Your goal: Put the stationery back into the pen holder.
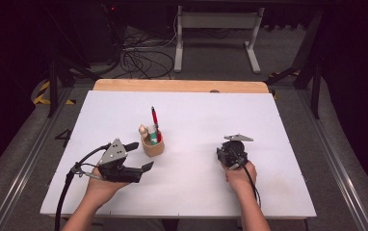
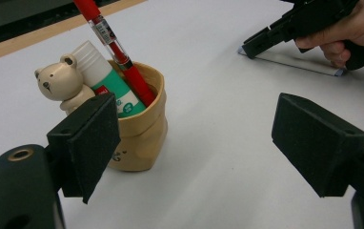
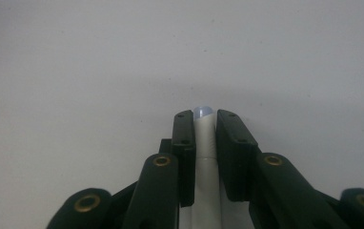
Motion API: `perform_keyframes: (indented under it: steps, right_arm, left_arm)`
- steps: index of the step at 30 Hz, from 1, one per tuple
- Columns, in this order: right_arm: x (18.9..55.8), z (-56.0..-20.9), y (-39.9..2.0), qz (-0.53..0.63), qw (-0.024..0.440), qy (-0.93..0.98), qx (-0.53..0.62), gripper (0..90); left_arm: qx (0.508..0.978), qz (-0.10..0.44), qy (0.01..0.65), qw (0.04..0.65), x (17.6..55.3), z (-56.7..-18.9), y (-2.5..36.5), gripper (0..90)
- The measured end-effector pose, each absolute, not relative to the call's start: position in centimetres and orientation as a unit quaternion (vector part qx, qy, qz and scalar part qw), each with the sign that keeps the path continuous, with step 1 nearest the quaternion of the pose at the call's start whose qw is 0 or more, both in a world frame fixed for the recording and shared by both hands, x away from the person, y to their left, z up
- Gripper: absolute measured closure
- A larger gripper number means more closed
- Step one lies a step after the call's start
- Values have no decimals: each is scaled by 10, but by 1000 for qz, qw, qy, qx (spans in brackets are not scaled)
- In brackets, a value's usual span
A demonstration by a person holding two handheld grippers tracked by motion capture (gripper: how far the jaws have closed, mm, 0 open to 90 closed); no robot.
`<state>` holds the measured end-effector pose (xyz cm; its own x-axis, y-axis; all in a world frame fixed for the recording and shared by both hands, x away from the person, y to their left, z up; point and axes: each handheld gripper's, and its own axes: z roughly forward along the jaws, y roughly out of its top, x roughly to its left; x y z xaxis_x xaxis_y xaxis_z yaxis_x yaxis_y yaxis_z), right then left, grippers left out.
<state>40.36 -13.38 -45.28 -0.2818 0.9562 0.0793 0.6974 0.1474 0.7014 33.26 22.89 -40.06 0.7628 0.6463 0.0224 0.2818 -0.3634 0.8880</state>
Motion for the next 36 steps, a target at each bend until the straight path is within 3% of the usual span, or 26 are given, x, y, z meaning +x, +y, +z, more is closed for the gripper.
perform_keyframes:
  steps: [17, 36]
  right_arm:
    - [401, -441, -135, 389, 212, 735, 513, 794]
    - [388, -418, -124, 497, 204, 730, 422, 795]
  left_arm:
    - [805, 183, 282, 489, 332, -403, 221, 179]
    - [817, 148, 262, 492, 335, -412, 187, 187]
